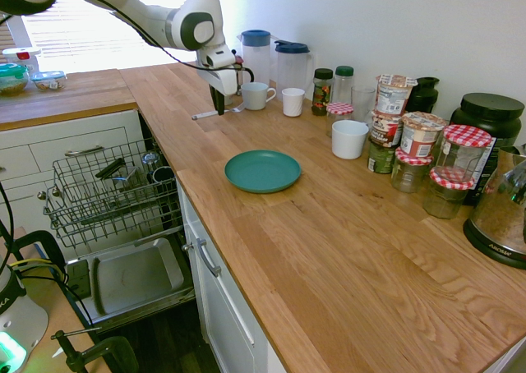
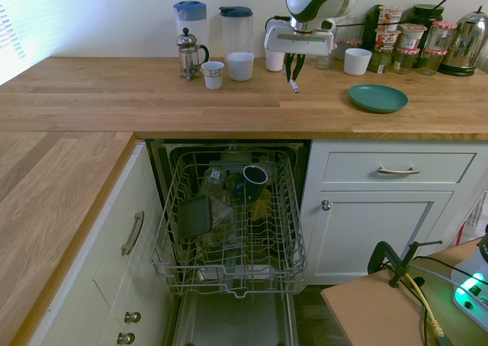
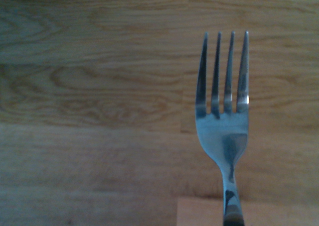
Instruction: Put the fork in the dishwasher
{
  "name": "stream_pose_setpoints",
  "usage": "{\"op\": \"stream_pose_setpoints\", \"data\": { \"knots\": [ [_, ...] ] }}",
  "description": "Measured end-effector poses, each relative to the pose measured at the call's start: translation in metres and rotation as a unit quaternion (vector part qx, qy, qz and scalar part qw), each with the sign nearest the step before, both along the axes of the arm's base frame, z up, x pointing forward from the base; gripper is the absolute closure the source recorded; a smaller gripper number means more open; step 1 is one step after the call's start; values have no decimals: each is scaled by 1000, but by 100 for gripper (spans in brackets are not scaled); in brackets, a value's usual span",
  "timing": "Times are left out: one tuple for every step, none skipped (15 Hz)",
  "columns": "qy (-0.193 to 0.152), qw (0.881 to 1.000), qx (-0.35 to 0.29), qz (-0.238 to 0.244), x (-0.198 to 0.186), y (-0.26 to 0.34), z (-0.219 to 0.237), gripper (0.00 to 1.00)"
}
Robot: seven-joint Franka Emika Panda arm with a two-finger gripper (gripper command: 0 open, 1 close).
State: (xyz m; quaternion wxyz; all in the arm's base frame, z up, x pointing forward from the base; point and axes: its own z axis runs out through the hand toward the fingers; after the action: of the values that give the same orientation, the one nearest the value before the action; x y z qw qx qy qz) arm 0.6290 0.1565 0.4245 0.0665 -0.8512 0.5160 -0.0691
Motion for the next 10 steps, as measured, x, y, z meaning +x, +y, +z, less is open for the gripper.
{"op": "stream_pose_setpoints", "data": {
  "knots": [
    [-3,1000,-3,-8,-18,10,10,100],
    [-4,1000,-6,-18,-35,19,18,100],
    [-4,1000,-9,-28,-51,29,24,100],
    [-4,999,-11,-36,-63,38,26,100],
    [-3,999,-14,-41,-76,47,27,100],
    [-4,999,-20,-44,-88,56,25,100],
    [-4,999,-24,-44,-98,66,24,100],
    [-3,999,-28,-42,-108,76,22,100],
    [-3,999,-30,-40,-116,85,20,100],
    [-2,999,-32,-36,-122,93,18,100]
  ]
}}
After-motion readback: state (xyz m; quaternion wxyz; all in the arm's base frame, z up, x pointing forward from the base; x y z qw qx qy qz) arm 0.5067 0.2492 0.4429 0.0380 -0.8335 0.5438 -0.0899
